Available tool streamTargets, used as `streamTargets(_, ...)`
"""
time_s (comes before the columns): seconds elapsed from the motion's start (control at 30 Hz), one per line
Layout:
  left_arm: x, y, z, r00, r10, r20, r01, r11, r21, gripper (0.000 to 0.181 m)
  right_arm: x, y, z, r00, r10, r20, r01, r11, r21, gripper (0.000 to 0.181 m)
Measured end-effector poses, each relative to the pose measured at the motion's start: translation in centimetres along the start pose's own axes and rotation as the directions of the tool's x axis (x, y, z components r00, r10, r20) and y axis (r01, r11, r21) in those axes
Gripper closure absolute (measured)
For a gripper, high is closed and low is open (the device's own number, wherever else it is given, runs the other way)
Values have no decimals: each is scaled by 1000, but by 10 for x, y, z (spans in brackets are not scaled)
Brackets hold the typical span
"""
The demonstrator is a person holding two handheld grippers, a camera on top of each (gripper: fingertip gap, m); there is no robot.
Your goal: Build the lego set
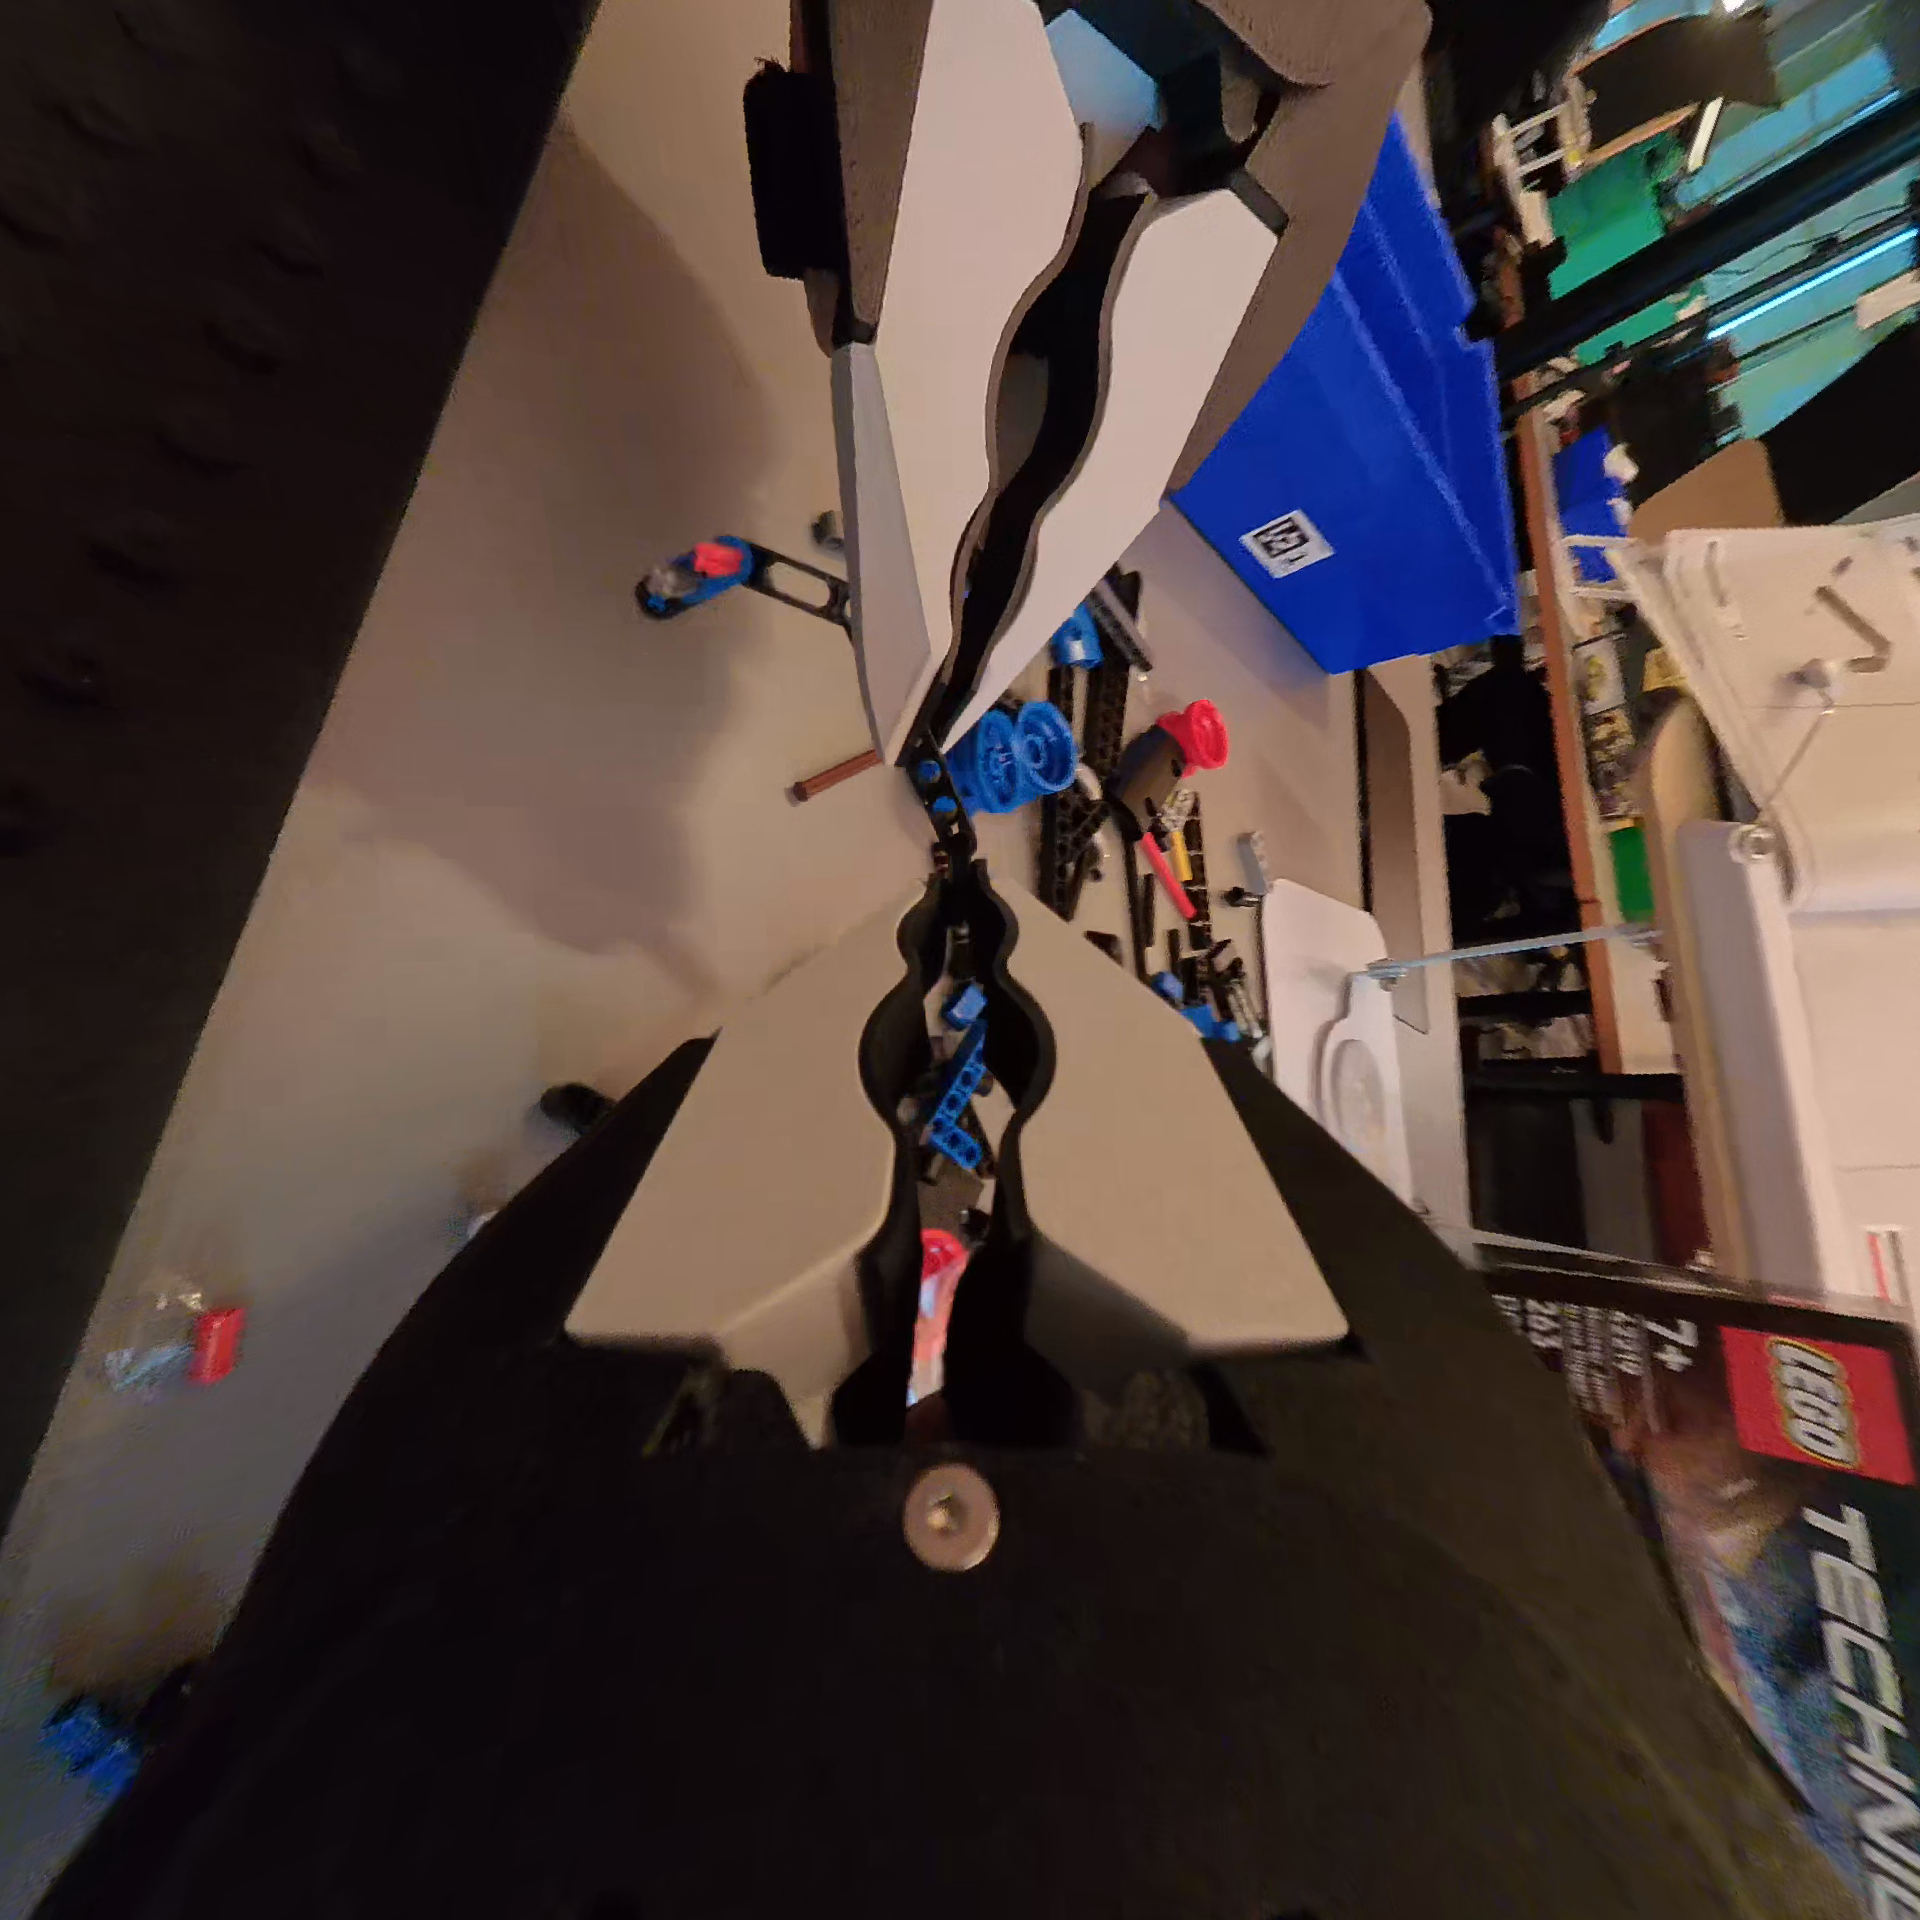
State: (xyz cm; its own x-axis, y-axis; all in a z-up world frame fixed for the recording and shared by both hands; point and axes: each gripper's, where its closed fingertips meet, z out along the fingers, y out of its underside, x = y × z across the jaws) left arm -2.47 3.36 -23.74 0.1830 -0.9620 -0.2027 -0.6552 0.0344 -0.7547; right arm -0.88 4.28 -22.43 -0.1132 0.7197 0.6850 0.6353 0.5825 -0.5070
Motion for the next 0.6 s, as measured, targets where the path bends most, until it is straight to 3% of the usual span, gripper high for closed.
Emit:
streamTargets(0.13, 8, 18, 10, 989, -116, -87, 115, 993, -21, 174, -17, 6, 9, 995, 19, 98, -16, 999, -32, 180)
streamTargets(0.4, 19, 37, 25, 979, -141, -148, 133, 989, -61, 176, -43, 20, 23, 971, 54, 235, -46, 998, -39, 179)
streamTargets(0.6, 20, 40, 25, 961, -204, -185, 200, 979, -41, 176, -45, 21, 25, 968, 72, 241, -70, 997, -20, 179)
